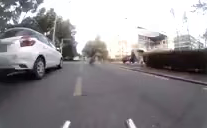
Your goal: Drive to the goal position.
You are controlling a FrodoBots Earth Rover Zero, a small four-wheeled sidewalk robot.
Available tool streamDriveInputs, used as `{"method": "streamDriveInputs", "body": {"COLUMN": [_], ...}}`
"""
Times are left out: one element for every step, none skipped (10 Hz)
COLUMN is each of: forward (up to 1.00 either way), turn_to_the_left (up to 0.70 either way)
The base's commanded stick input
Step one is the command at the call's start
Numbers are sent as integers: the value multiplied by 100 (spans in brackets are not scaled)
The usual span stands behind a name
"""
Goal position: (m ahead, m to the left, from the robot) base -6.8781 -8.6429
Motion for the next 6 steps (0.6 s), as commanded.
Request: {"method": "streamDriveInputs", "body": {"forward": [70, 59, 33, -2, -1, 0], "turn_to_the_left": [-14, -4, 0, 0, 0, 0]}}
